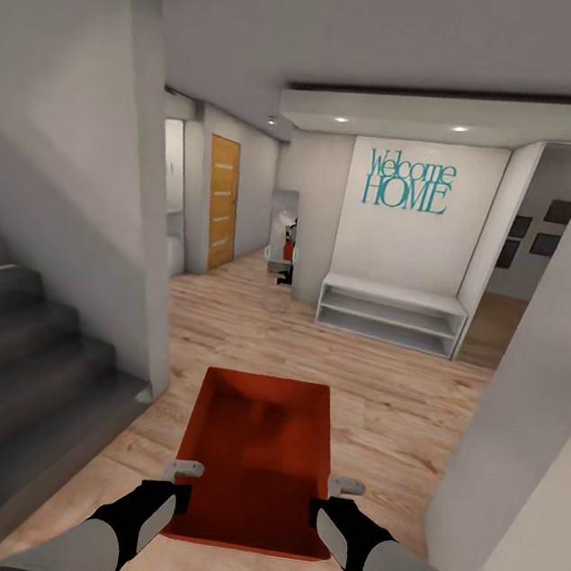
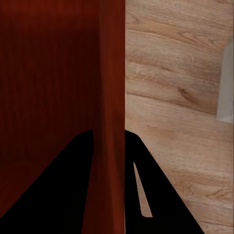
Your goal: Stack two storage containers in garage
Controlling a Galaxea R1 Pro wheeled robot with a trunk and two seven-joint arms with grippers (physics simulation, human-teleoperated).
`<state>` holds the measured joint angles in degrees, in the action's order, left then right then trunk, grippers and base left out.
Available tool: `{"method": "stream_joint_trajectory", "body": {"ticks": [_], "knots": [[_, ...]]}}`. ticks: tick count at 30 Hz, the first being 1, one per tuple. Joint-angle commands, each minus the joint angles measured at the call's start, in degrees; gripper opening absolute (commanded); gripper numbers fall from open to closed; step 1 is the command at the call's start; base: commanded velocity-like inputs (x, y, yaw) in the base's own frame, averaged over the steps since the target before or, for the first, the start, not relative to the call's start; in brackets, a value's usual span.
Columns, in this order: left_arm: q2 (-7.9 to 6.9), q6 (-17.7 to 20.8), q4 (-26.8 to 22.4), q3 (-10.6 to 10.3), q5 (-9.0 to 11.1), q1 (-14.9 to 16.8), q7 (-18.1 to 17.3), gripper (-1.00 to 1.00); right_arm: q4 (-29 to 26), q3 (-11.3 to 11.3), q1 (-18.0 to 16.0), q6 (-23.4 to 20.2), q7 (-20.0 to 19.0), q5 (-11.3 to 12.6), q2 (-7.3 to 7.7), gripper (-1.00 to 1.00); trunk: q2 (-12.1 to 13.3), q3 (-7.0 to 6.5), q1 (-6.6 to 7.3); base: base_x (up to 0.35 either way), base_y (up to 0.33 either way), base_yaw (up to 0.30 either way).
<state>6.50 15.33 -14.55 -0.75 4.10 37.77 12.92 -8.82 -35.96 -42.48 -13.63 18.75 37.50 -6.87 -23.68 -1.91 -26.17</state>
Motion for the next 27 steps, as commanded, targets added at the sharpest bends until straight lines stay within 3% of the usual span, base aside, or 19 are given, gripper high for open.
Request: {"method": "stream_joint_trajectory", "body": {"ticks": [1, 27], "knots": [[-0.35, 0.5, 0.05, -0.3, -0.41, -0.07, 0.63, -1.0, -0.15, 0.28, -0.06, 2.3, 0.58, -1.82, 0.12, -1.0, -0.04, 0.02, -0.05, 0.322, 0.0, 0.0], [-0.35, 0.5, 0.05, -0.3, -0.41, -0.07, 0.69, -1.0, -0.15, 0.28, -0.06, 2.3, 0.58, -1.82, 0.19, -1.0, -0.04, 0.02, -0.05, 0.322, 0.0, 0.0]]}}
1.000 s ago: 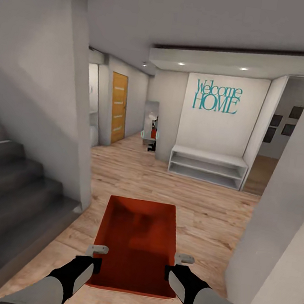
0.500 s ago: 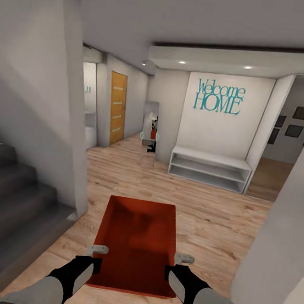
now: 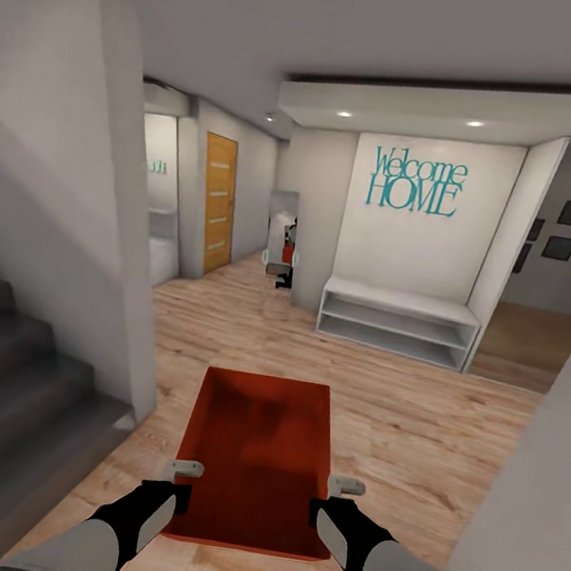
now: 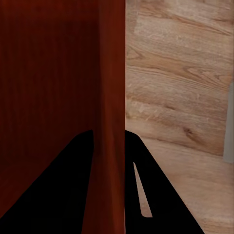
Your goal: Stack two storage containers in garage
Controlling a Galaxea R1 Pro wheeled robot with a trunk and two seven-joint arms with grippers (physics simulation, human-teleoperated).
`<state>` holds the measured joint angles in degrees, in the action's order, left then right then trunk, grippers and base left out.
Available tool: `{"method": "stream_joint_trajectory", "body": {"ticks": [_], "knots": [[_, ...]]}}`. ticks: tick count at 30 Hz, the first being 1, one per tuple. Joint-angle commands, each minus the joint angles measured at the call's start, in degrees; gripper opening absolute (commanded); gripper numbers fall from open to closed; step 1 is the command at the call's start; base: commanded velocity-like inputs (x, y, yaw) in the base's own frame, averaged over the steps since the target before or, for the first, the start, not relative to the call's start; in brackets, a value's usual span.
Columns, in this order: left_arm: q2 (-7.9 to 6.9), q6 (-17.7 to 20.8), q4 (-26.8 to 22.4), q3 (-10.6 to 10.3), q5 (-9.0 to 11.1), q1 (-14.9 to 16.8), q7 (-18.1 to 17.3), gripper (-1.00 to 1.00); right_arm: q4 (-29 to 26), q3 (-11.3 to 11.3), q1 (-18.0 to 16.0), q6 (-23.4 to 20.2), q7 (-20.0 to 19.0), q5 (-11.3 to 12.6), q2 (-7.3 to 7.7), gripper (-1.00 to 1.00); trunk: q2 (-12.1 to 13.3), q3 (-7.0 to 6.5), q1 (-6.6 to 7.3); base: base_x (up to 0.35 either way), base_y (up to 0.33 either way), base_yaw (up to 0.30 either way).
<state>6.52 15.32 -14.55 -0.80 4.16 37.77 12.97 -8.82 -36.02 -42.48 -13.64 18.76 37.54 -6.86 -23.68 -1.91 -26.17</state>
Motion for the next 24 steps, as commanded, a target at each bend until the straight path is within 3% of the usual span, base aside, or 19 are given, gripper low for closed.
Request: {"method": "stream_joint_trajectory", "body": {"ticks": [1, 24], "knots": [[-0.37, 0.5, 0.05, -0.25, -0.47, -0.07, 0.63, -1.0, -0.14, 0.33, -0.06, 2.3, 0.57, -1.86, 0.18, -1.0, -0.04, 0.02, -0.05, 0.322, 0.0, 0.0], [-0.37, 0.5, 0.05, -0.25, -0.47, -0.07, 0.61, -1.0, -0.14, 0.33, -0.06, 2.3, 0.57, -1.86, 0.18, -1.0, -0.04, 0.02, -0.05, 0.322, 0.0, 0.0]]}}
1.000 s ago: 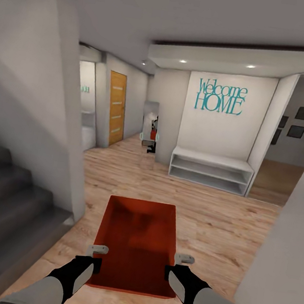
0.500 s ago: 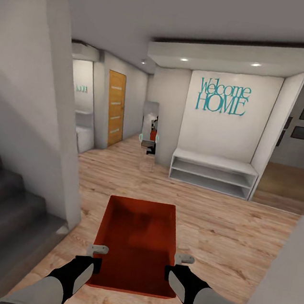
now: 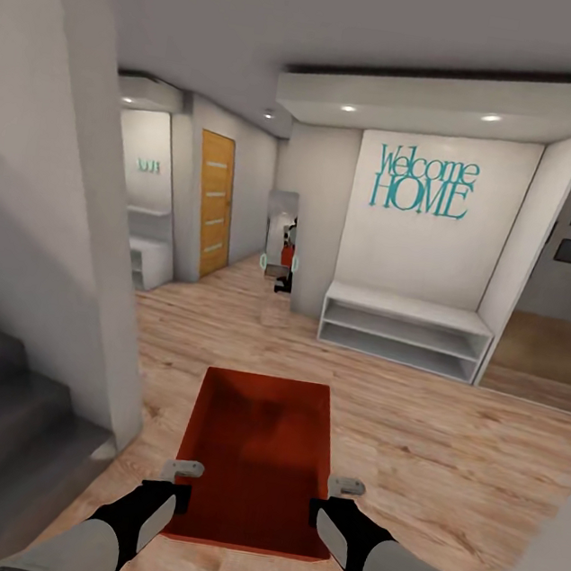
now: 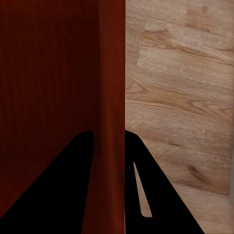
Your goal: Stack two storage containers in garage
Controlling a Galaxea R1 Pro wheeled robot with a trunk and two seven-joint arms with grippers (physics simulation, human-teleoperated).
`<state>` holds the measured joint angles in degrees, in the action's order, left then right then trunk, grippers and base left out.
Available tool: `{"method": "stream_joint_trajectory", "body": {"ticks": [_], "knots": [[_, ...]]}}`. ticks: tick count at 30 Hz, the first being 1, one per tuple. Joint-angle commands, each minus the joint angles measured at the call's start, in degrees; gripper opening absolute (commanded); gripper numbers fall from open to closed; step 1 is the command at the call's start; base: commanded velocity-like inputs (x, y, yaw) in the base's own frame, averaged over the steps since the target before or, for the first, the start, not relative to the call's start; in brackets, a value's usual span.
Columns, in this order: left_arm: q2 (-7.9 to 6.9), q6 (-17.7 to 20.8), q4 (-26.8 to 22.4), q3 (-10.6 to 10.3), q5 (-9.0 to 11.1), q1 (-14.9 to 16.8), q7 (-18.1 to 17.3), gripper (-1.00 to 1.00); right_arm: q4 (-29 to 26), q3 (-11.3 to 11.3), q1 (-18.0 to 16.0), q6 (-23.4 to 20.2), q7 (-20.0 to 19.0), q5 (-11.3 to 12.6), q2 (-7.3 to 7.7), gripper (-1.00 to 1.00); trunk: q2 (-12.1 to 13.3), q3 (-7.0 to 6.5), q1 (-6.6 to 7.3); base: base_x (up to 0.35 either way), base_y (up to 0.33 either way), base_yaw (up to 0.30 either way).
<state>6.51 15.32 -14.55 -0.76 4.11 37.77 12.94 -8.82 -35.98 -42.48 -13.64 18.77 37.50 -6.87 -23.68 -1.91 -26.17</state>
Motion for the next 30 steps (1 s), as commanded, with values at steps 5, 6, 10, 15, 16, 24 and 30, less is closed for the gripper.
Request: {"method": "stream_joint_trajectory", "body": {"ticks": [5, 6, 10, 15, 16, 24, 30], "knots": [[-0.36, 0.5, 0.05, -0.29, -0.43, -0.07, 0.63, -1.0, -0.15, 0.29, -0.06, 2.3, 0.57, -1.81, 0.19, -1.0, -0.04, 0.02, -0.05, 0.322, 0.0, 0.0], [-0.36, 0.5, 0.05, -0.29, -0.42, -0.07, 0.62, -1.0, -0.15, 0.29, -0.06, 2.3, 0.57, -1.81, 0.19, -1.0, -0.04, 0.02, -0.05, 0.322, 0.0, 0.0], [-0.36, 0.5, 0.05, -0.29, -0.42, -0.07, 0.64, -1.0, -0.15, 0.34, -0.06, 2.3, 0.57, -1.81, 0.19, -1.0, -0.04, 0.02, -0.05, 0.322, 0.0, 0.0], [-0.36, 0.48, 0.05, -0.29, -0.42, -0.07, 0.66, -1.0, -0.15, 0.32, -0.06, 2.3, 0.57, -1.81, 0.19, -1.0, -0.04, 0.02, -0.05, 0.322, 0.0, 0.0], [-0.36, 0.47, 0.05, -0.29, -0.42, -0.07, 0.65, -1.0, -0.15, 0.33, -0.06, 2.3, 0.57, -1.81, 0.19, -1.0, -0.04, 0.02, -0.05, 0.322, 0.0, 0.0], [-0.36, 0.49, 0.05, -0.29, -0.42, -0.07, 0.64, -1.0, -0.15, 0.29, -0.06, 2.3, 0.57, -1.81, 0.19, -1.0, -0.04, 0.02, -0.05, 0.322, 0.0, 0.0], [-0.36, 0.5, 0.12, -0.29, -0.42, -0.07, 0.65, -1.0, -0.15, 0.29, -0.06, 2.3, 0.57, -1.81, 0.19, -1.0, -0.04, 0.02, -0.05, 0.322, 0.0, 0.0]]}}
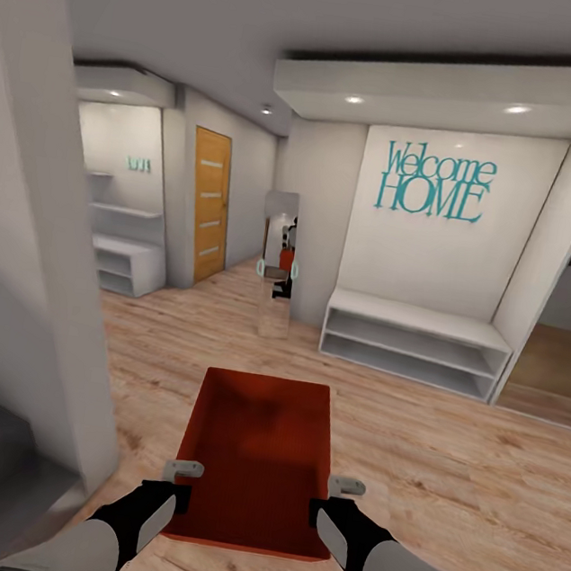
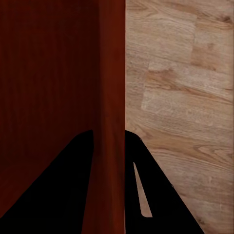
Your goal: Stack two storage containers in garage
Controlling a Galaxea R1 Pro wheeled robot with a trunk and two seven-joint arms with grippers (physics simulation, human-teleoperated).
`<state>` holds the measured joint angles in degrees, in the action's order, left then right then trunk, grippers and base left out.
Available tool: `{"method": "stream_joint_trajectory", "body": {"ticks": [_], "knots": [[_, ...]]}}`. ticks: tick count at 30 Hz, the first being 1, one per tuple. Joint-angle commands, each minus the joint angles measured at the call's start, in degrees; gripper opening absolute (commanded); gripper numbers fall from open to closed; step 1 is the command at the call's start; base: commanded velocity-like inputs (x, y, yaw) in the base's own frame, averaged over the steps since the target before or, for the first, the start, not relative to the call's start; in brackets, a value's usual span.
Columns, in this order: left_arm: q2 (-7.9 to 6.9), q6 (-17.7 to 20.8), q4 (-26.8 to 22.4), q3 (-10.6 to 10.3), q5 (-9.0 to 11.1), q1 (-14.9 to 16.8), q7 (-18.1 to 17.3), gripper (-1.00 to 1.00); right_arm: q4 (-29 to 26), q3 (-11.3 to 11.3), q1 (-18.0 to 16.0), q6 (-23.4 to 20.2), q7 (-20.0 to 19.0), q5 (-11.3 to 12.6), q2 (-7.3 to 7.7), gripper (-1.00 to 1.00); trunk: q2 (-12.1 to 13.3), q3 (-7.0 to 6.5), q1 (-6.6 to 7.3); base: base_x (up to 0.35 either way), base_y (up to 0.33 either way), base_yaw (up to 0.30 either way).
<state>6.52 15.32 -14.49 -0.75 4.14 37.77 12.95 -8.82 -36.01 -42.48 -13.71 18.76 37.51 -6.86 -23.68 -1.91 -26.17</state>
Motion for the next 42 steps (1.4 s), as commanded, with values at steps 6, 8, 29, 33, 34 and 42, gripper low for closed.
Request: {"method": "stream_joint_trajectory", "body": {"ticks": [6, 8, 29, 33, 34, 42], "knots": [[-0.37, 0.48, 0.07, -0.31, -0.44, -0.07, 0.61, -1.0, -0.15, 0.33, -0.06, 2.38, 0.57, -1.83, 0.18, -1.0, -0.04, 0.02, -0.05, 0.322, 0.0, 0.0], [-0.37, 0.49, 0.07, -0.31, -0.44, -0.07, 0.59, -1.0, -0.15, 0.33, -0.06, 2.38, 0.57, -1.83, 0.18, -1.0, -0.04, 0.02, -0.05, 0.322, 0.0, 0.0], [-0.34, 0.41, 0.07, -0.33, -0.44, -0.07, 0.59, -1.0, -0.15, 0.33, -0.06, 2.38, 0.57, -1.83, 0.18, -1.0, -0.04, 0.02, -0.05, 0.322, 0.0, 0.0], [-0.36, 0.41, 0.07, -0.31, -0.44, -0.07, 0.59, -1.0, -0.15, 0.33, -0.06, 2.38, 0.57, -1.83, 0.18, -1.0, -0.04, 0.02, -0.05, 0.322, 0.0, 0.0], [-0.36, 0.41, 0.07, -0.31, -0.44, -0.07, 0.59, -1.0, -0.15, 0.33, -0.06, 2.38, 0.57, -1.83, 0.18, -1.0, -0.04, 0.02, -0.05, 0.322, 0.0, 0.0], [-0.36, 0.41, 0.07, -0.32, -0.44, -0.07, 0.6, -1.0, -0.15, 0.33, -0.06, 2.38, 0.57, -1.83, 0.18, -1.0, -0.04, 0.02, -0.05, 0.322, 0.0, 0.0]]}}
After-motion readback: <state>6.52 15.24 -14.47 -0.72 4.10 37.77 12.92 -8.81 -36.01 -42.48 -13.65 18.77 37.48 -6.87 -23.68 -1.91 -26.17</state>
